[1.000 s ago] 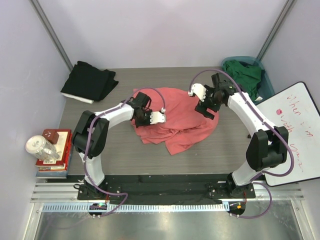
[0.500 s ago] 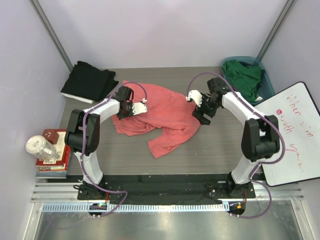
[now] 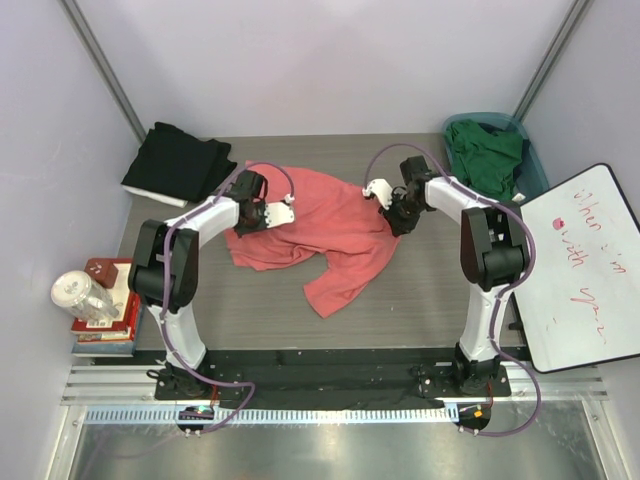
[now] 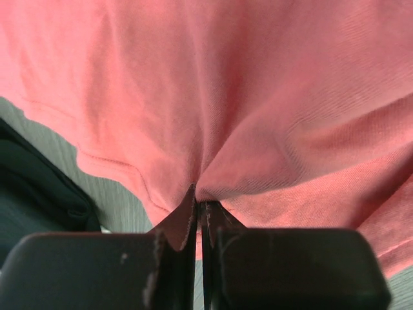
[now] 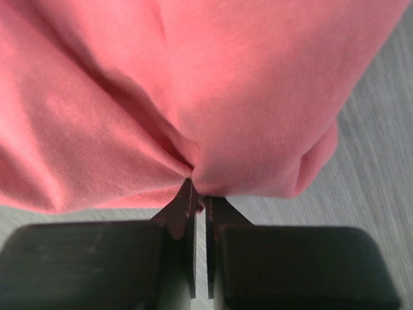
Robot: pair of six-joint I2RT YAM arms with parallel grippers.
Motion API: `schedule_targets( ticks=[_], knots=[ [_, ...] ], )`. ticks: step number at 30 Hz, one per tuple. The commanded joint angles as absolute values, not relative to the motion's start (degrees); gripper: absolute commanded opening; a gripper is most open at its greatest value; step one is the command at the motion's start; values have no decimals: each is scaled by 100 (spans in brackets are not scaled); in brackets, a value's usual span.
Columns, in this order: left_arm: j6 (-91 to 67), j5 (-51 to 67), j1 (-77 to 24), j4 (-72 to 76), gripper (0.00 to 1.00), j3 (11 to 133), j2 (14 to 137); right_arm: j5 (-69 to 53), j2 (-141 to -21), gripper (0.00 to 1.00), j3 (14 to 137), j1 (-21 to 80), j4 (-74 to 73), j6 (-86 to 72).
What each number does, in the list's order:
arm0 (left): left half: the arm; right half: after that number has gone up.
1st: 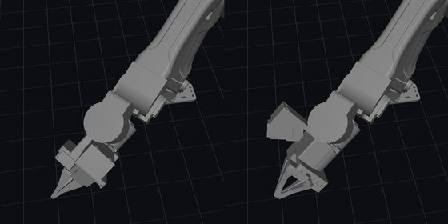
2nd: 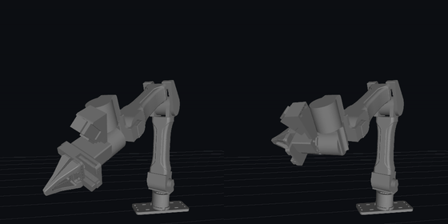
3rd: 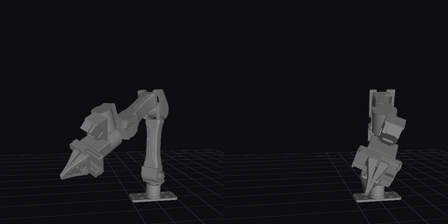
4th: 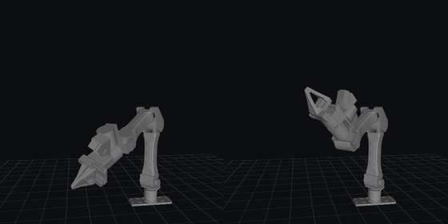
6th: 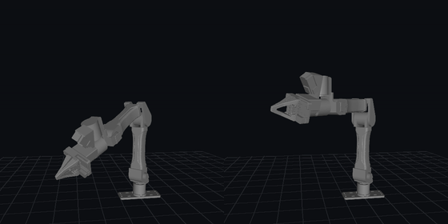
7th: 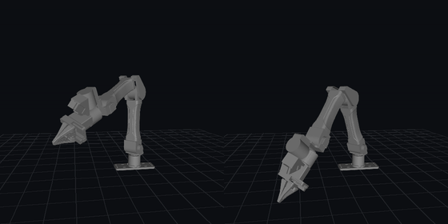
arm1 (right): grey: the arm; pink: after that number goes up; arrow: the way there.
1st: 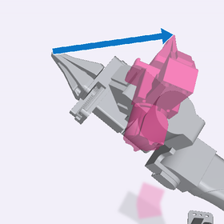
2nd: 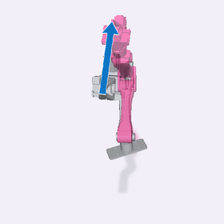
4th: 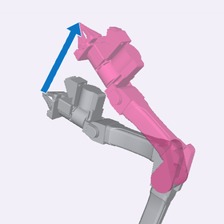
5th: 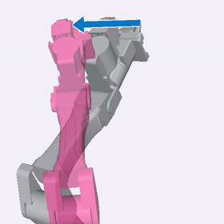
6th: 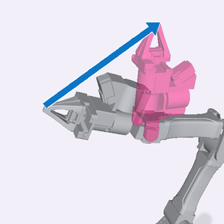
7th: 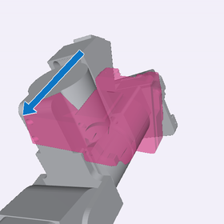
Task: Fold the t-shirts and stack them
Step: Flatten out the tshirt
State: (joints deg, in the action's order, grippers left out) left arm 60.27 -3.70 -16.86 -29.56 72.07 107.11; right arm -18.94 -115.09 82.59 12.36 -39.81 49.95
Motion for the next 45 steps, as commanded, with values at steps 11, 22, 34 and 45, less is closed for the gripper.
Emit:
schedule_targets(
  ticks=[11, 22, 34, 45],
  knots=[
    [6240, -1643, -1679, -1065, 0, 8172, 9572, 217, -10021, 1, 9368, 1248, -2894, 6099],
    [7172, -994, -1845, -150, 0, 8834, 8527, 501, -9563, 1, 10424, 1266, -1213, 6346],
    [7236, 333, -1863, -2231, 0, 7189, 6514, -1000, -8263, 1, 9606, 1292, -2925, 6469],
    [7339, -509, -1477, -1135, 0, 6759, 7415, -466, -8761, 1, 9089, 1266, -2198, 6143]
  ],
)
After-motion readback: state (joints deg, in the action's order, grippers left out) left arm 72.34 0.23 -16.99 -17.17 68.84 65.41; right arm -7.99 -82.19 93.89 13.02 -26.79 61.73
